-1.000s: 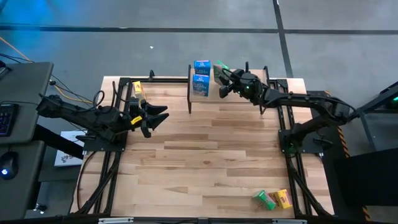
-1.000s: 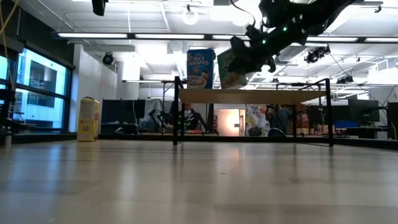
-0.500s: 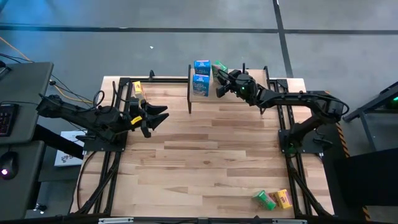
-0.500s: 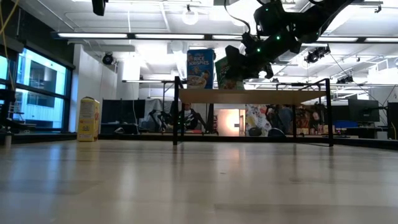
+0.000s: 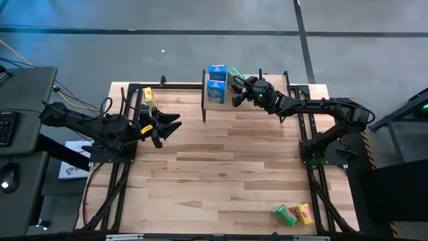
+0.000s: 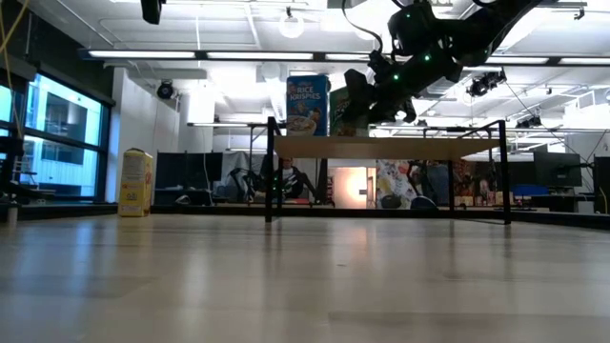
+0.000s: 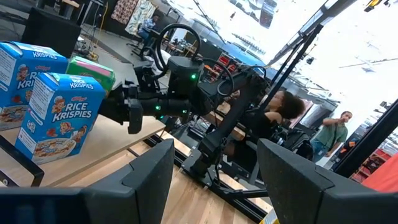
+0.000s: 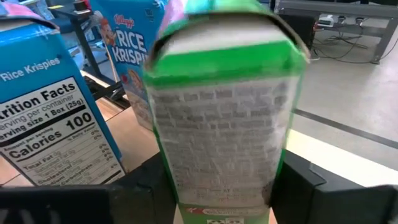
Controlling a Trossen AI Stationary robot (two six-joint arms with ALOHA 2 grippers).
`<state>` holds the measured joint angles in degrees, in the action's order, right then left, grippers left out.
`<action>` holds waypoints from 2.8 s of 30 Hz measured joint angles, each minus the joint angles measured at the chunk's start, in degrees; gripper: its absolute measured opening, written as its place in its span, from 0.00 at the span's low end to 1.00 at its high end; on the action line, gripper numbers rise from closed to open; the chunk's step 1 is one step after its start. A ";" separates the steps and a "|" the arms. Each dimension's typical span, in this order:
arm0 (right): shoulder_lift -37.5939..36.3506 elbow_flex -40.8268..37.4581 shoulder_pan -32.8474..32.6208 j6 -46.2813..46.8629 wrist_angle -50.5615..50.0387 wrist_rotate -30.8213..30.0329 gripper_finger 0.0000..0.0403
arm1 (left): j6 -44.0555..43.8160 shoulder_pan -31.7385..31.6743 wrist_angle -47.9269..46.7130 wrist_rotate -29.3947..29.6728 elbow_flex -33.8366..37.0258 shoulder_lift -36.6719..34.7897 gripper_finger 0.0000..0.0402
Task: Stack cereal on shelf
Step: Put the left green cereal box on the shelf
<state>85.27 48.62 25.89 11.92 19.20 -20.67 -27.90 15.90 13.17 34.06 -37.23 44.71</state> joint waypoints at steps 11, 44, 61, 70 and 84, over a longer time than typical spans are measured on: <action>-1.70 4.28 0.00 -4.52 -9.16 -0.72 0.55 | 0.00 0.02 -0.04 0.00 -0.01 0.00 0.55; -2.10 17.31 -0.04 -16.25 -29.64 -3.24 0.55 | 0.00 0.02 -1.64 -0.68 -0.03 0.02 0.55; -4.47 17.35 -0.07 -16.99 -23.05 -2.67 0.55 | 0.00 0.02 -1.73 -0.68 -0.03 0.02 0.55; -13.77 17.40 -2.61 -13.81 -28.27 -0.78 0.55 | -0.02 0.00 -3.05 -0.64 -0.03 0.02 0.55; -16.82 -3.83 -14.65 3.52 -16.81 -0.27 0.04 | -0.39 0.00 -3.04 -0.61 -0.03 0.02 0.55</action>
<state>68.45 44.79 11.24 15.44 2.39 -20.93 -28.29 15.90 10.13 33.45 -37.26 44.73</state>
